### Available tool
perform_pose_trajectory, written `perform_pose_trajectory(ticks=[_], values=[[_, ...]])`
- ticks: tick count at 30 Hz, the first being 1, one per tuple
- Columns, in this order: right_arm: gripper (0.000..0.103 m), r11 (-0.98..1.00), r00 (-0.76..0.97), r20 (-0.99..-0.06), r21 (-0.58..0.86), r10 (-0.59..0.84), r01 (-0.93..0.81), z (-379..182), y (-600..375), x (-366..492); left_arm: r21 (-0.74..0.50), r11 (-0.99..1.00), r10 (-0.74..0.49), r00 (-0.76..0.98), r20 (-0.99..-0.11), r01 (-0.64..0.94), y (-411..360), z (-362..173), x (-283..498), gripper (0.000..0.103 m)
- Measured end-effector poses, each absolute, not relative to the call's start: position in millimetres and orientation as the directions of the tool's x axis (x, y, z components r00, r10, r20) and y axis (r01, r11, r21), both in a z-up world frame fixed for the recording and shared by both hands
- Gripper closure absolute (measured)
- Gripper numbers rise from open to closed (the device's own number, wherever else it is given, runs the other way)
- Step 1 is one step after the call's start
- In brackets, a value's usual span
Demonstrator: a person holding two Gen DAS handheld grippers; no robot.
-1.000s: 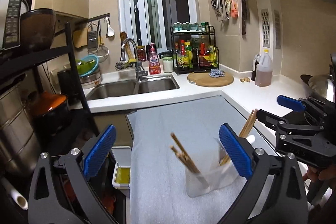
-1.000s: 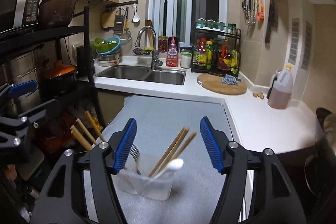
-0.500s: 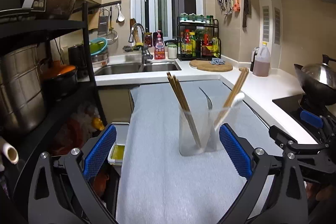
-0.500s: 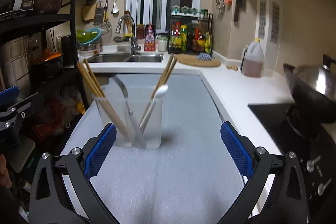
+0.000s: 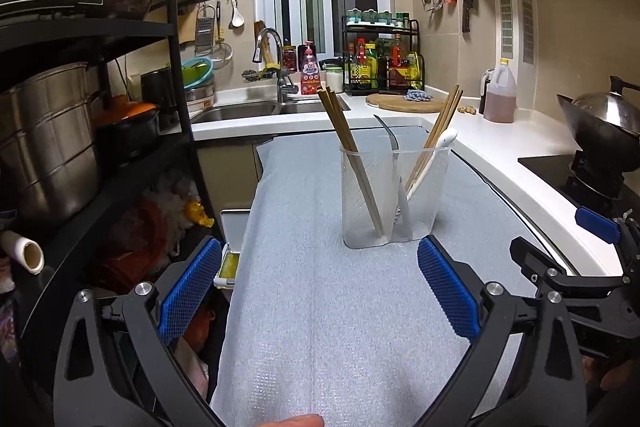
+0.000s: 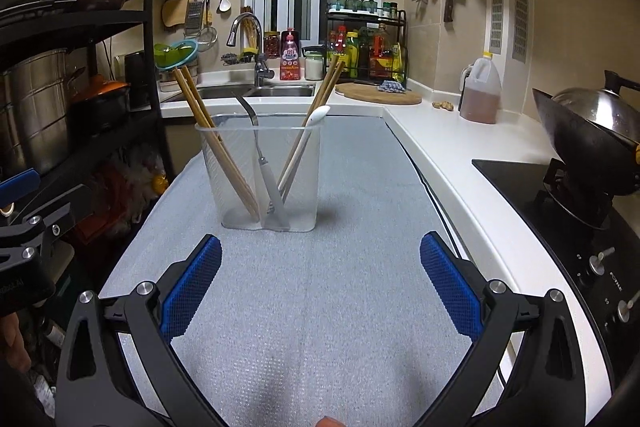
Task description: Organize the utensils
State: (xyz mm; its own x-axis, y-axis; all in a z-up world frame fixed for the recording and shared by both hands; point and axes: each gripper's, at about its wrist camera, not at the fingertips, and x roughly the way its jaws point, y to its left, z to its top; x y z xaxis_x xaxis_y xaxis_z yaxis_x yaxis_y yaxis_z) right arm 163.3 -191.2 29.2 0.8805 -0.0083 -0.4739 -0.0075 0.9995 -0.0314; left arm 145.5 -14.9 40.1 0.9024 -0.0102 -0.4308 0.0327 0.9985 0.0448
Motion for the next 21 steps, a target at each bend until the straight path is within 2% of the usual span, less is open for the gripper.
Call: perform_pose_trajectory(ticks=[21], values=[[0.005,1.000,0.875,-0.484,-0.010,0.006,-0.012,29.8,-189.8,155.0,0.040,0.999,-0.015,0.907,-0.421,0.035,-16.1,47.0,133.9,0.008]])
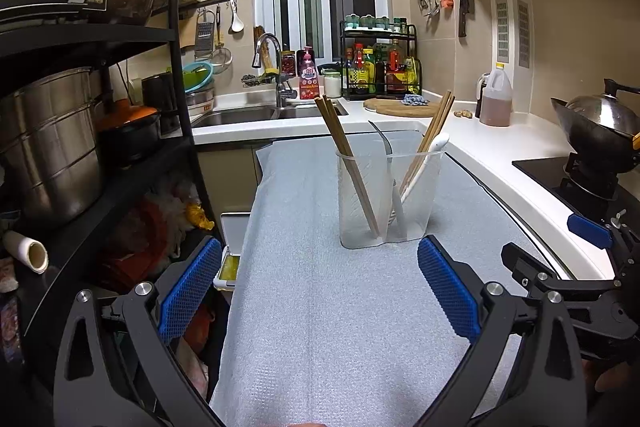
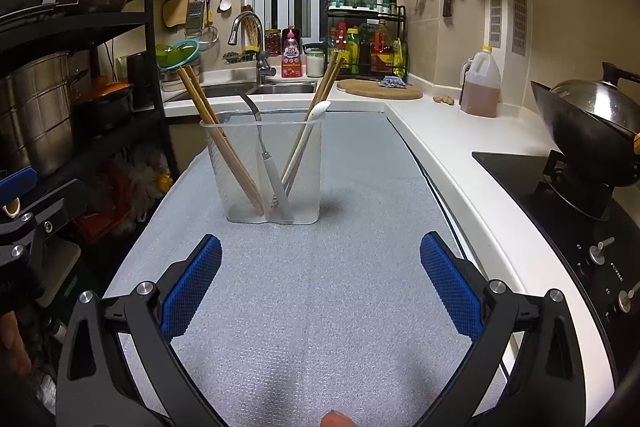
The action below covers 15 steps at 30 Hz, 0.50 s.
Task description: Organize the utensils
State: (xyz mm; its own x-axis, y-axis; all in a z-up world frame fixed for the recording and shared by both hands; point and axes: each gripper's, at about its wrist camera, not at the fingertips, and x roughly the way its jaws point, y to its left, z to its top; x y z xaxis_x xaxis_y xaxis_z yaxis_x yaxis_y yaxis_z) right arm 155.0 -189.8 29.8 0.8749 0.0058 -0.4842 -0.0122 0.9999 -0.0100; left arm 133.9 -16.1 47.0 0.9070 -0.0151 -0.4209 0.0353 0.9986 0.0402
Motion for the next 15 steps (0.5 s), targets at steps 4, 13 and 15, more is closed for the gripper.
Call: perform_pose_trajectory(ticks=[4,13,15], values=[[0.005,1.000,0.876,-0.483,-0.010,0.010,-0.017,30.6,-189.8,154.4,0.039,0.999,-0.013,0.906,-0.422,0.033,-15.3,47.4,133.4,0.008],[0.005,1.000,0.878,-0.478,-0.008,0.014,-0.021,31.5,-191.4,154.0,0.039,0.999,-0.012,0.907,-0.422,0.032,-14.4,49.0,132.9,0.008],[0.005,1.000,0.877,-0.479,-0.006,0.015,-0.021,31.5,-191.6,154.0,0.039,0.999,-0.012,0.906,-0.423,0.032,-14.3,49.0,132.8,0.008]])
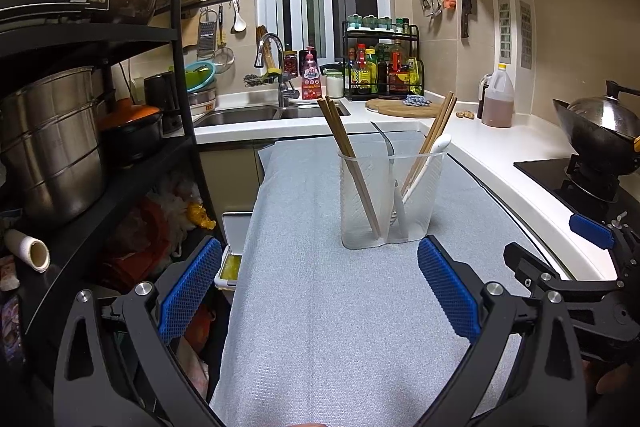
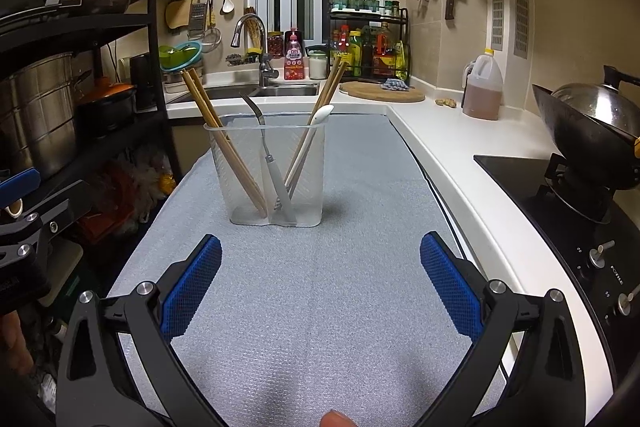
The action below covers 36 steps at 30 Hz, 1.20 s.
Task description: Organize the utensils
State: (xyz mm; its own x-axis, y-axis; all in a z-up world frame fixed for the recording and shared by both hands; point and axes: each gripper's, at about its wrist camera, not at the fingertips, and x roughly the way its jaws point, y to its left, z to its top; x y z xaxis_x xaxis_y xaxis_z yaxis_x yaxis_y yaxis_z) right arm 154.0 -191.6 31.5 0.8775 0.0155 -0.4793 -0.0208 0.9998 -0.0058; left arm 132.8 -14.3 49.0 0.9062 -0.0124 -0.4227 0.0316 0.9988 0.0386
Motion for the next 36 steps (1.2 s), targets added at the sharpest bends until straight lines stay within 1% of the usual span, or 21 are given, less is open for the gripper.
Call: perform_pose_trajectory(ticks=[36], values=[[0.005,0.999,0.875,-0.484,-0.007,0.028,-0.035,31.7,-187.0,152.0,0.039,0.999,-0.005,0.905,-0.426,0.024,-12.2,47.7,133.0,0.008]])
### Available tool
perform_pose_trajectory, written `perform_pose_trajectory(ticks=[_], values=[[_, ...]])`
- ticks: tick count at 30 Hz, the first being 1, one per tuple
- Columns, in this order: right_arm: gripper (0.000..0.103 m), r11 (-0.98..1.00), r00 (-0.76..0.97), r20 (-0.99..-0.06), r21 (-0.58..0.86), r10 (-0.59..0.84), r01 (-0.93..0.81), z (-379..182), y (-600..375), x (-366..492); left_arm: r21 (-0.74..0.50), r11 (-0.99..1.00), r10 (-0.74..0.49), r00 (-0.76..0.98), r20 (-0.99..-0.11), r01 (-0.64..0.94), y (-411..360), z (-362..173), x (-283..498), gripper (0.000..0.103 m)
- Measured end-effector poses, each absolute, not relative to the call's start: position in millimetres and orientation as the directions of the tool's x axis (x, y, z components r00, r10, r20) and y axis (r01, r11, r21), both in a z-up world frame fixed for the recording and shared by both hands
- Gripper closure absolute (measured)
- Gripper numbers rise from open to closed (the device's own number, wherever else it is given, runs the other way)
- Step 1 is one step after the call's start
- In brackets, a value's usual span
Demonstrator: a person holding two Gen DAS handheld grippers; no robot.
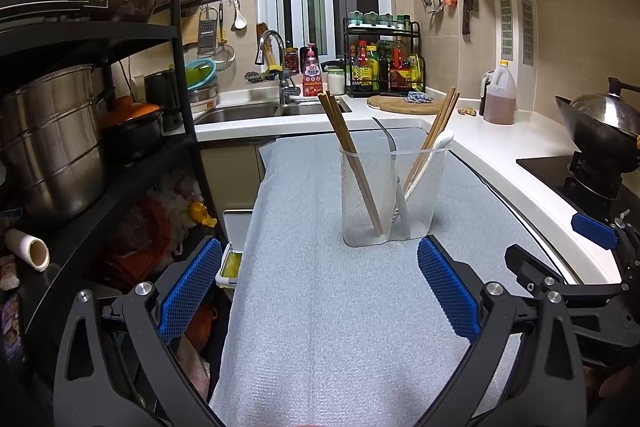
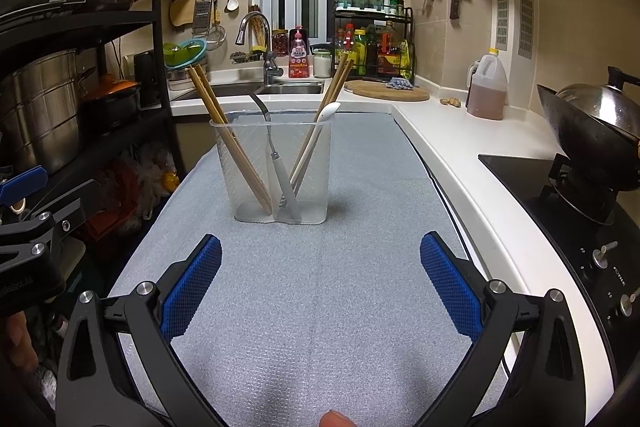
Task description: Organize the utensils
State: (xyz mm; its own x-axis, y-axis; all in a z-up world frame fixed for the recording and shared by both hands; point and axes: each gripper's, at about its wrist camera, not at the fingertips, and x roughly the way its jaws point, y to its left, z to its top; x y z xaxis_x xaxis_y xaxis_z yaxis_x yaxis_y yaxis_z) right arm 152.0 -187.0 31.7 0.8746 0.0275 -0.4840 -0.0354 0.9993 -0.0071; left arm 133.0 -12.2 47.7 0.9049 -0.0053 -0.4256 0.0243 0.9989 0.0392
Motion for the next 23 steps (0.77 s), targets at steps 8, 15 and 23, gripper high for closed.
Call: perform_pose_trajectory(ticks=[8,15,23], values=[[0.005,0.999,0.873,-0.487,-0.004,0.029,-0.036,31.2,-189.2,152.1,0.021,1.000,-0.006,0.902,-0.432,0.016,-11.4,43.8,134.3,0.008],[0.005,0.999,0.872,-0.489,0.003,0.032,-0.035,30.6,-189.9,152.3,0.029,0.999,-0.016,0.907,-0.420,0.031,-14.8,45.4,131.6,0.008],[0.005,0.999,0.871,-0.489,0.011,0.038,-0.037,29.2,-192.3,152.6,0.025,0.999,-0.026,0.900,-0.436,0.041,-15.2,45.8,133.2,0.008]])
